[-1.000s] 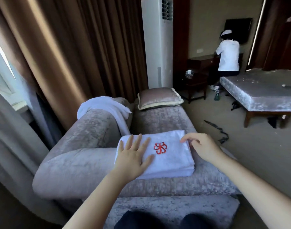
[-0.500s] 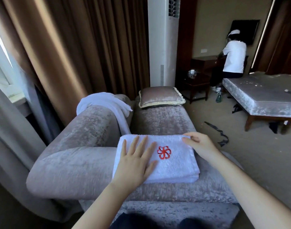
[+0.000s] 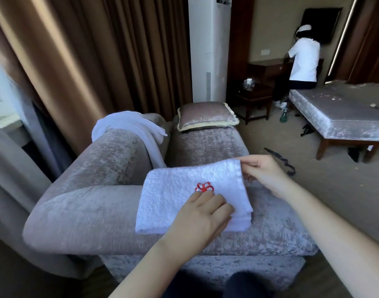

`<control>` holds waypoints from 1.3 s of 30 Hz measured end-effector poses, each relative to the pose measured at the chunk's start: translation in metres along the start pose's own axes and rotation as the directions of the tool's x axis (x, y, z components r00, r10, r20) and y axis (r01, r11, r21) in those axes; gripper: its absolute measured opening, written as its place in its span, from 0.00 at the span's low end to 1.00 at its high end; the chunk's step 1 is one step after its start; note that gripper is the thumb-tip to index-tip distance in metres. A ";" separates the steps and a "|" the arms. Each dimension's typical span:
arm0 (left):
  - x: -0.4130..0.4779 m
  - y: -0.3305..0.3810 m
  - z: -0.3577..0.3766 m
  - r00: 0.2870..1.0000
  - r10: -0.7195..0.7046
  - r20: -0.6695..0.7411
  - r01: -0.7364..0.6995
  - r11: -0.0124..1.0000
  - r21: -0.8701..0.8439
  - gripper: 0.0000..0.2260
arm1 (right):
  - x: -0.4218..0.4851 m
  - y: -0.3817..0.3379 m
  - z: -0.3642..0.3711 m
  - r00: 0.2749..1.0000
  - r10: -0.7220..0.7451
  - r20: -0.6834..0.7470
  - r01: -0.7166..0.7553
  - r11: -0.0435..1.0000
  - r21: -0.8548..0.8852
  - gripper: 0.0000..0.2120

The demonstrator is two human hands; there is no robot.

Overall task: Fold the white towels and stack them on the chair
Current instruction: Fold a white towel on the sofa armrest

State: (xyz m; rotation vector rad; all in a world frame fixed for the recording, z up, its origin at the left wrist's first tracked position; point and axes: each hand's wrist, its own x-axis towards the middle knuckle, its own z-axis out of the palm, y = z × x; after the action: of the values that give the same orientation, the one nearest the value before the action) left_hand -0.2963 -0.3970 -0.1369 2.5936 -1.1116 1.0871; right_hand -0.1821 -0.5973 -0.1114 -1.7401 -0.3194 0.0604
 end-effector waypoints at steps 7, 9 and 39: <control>0.004 0.004 0.002 0.999 -0.010 -0.040 0.008 1.000 -0.030 0.03 | 0.012 0.001 -0.004 0.981 -0.167 -0.093 0.144 0.966 -0.217 0.13; 0.006 0.004 0.008 1.000 0.007 -0.008 -0.008 1.000 -0.021 0.02 | 0.010 0.010 0.001 0.962 -0.226 -0.152 0.174 0.941 -0.292 0.13; -0.010 -0.138 -0.012 0.724 -0.664 0.190 0.664 0.745 0.073 0.17 | 0.017 0.008 0.033 0.968 -0.140 -0.210 -0.033 0.755 -0.655 0.11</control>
State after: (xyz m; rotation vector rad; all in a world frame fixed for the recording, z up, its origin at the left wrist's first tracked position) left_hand -0.2151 -0.2867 -0.1125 2.7731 -0.1173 0.6461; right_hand -0.1710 -0.5631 -0.1232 -2.4106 -0.2145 -0.3550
